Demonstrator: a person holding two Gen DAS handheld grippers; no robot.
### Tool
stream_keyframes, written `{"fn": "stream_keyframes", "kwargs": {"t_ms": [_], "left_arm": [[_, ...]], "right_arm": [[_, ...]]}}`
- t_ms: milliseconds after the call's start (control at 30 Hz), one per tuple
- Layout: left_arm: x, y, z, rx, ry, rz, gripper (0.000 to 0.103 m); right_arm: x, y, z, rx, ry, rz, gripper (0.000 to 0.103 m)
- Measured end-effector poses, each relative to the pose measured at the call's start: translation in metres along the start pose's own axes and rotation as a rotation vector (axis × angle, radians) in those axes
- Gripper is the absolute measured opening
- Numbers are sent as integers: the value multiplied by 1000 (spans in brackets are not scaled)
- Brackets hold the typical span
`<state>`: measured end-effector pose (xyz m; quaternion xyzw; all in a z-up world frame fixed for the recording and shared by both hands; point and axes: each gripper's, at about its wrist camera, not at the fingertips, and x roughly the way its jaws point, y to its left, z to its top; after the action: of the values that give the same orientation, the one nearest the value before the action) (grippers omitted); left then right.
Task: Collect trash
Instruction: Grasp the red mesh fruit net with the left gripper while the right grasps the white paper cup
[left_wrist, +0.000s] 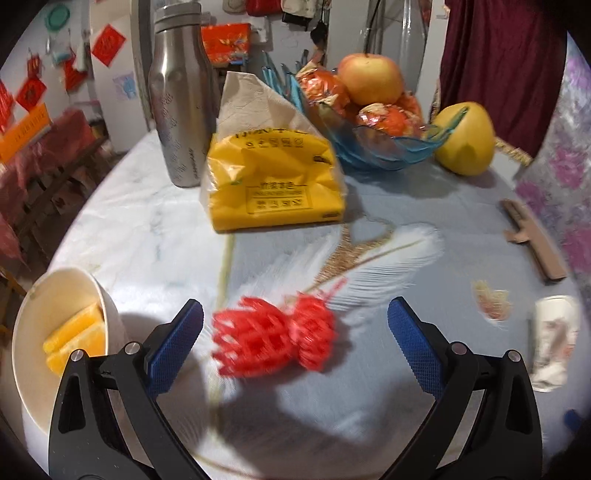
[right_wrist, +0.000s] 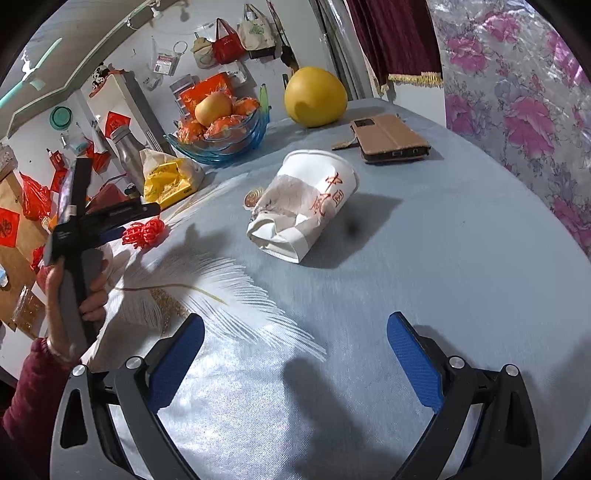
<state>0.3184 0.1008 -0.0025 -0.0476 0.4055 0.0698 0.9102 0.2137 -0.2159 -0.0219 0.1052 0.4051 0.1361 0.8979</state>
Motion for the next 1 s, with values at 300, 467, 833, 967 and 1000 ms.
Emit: {"fn": "stream_keyframes", "kwargs": {"t_ms": [300, 467, 833, 967, 1000], "left_arm": [[-1, -14, -10, 123, -41, 33, 96], [-2, -31, -13, 204, -75, 32, 96], [30, -4, -2, 82, 102, -170, 84], [28, -1, -1, 70, 96, -206, 84], [28, -2, -2, 81, 96, -201, 87]], "right_arm": [[1, -1, -1, 10, 1, 4, 97], [2, -6, -1, 37, 12, 20, 97], [0, -3, -3, 31, 2, 5, 97], [-3, -4, -2, 29, -11, 4, 97], [-3, -4, -2, 31, -9, 4, 97]]}}
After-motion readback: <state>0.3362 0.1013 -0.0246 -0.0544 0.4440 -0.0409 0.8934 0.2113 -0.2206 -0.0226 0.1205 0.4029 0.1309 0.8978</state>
